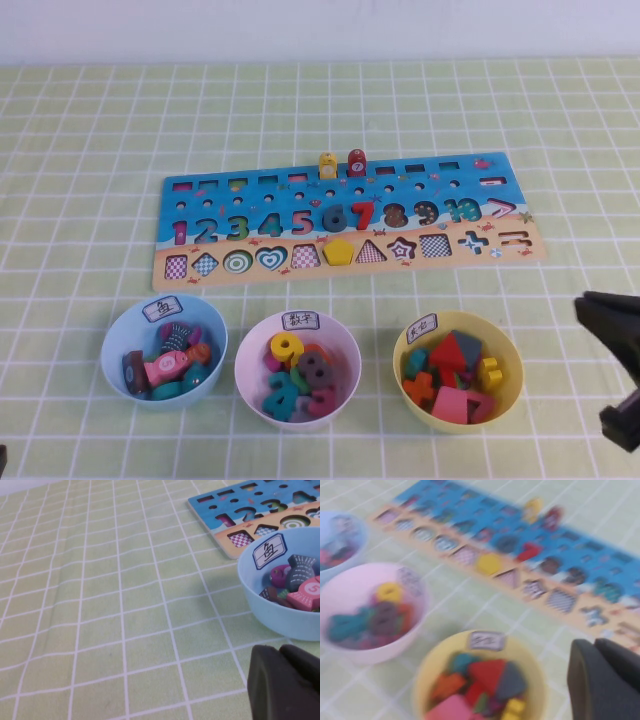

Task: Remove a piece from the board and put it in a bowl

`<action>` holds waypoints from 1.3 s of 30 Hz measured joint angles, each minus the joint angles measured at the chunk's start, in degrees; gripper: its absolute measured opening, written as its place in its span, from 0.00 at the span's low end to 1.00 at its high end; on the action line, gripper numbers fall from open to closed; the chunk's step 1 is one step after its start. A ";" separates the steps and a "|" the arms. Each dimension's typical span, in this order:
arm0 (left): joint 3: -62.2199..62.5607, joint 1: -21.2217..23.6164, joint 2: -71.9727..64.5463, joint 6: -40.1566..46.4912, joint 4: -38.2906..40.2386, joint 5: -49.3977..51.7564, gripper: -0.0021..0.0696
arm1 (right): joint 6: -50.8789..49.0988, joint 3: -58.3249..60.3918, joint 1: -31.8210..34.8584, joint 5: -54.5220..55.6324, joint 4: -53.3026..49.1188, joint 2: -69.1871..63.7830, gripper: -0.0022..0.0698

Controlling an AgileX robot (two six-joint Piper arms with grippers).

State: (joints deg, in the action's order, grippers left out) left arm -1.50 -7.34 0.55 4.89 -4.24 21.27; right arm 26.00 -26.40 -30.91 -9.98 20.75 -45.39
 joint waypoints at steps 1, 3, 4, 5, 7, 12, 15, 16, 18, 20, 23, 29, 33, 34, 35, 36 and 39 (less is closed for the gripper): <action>0.00 0.00 0.00 0.00 0.00 0.00 0.02 | 0.99 2.23 0.00 3.38 0.00 1.04 0.01; 0.00 0.00 0.00 0.00 0.00 0.00 0.02 | 3.13 7.60 0.00 10.47 0.14 3.07 0.01; 0.00 0.00 0.00 0.00 0.00 0.00 0.02 | 3.77 8.88 0.00 12.49 0.27 3.94 0.01; 0.00 0.00 0.00 0.00 0.00 0.00 0.02 | 4.28 10.87 0.00 14.58 0.40 6.07 0.01; 0.00 0.00 0.00 0.00 0.00 0.00 0.02 | 4.87 14.05 0.24 17.45 0.51 9.91 0.01; 0.00 0.00 0.00 0.00 0.00 0.00 0.02 | 5.39 21.13 4.37 19.18 0.69 20.00 0.01; 0.00 0.00 0.00 0.00 0.00 0.00 0.02 | 5.39 23.79 10.23 17.87 0.74 25.85 0.01; 0.00 0.00 0.00 0.00 0.00 0.00 0.02 | 5.39 24.06 12.03 17.35 0.83 27.39 0.01; 0.00 0.00 0.00 0.00 0.00 0.00 0.02 | 5.39 24.50 16.55 13.98 0.83 31.46 0.01; 0.00 0.00 0.00 0.00 0.00 0.00 0.02 | 5.39 24.50 20.44 10.61 0.83 35.96 0.01; 0.00 0.00 0.00 0.00 0.00 0.00 0.02 | 5.39 24.50 25.70 4.91 0.83 41.97 0.01; 0.00 0.00 0.00 0.00 0.00 0.00 0.02 | 5.39 24.50 30.97 -4.39 0.83 45.83 0.01; 0.00 0.00 0.00 0.00 0.00 0.00 0.02 | 4.32 25.80 31.09 -5.58 0.36 45.83 0.01; 0.00 0.00 0.00 0.00 0.00 0.00 0.02 | 2.73 26.47 31.09 -5.29 -0.56 45.83 0.01; 0.00 0.00 0.00 0.00 0.00 0.00 0.02 | -0.39 27.20 31.09 -5.01 -2.83 45.83 0.01; 0.00 0.00 0.00 0.00 0.00 0.00 0.02 | -4.54 27.65 31.11 -4.88 -5.98 45.83 0.01; 0.00 0.00 0.00 0.00 0.00 0.00 0.02 | -15.47 27.86 31.33 -6.09 -13.71 45.83 0.01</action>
State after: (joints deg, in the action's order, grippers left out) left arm -1.50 -7.34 0.55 4.89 -4.24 21.27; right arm 10.52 1.45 0.42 -16.07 7.04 0.43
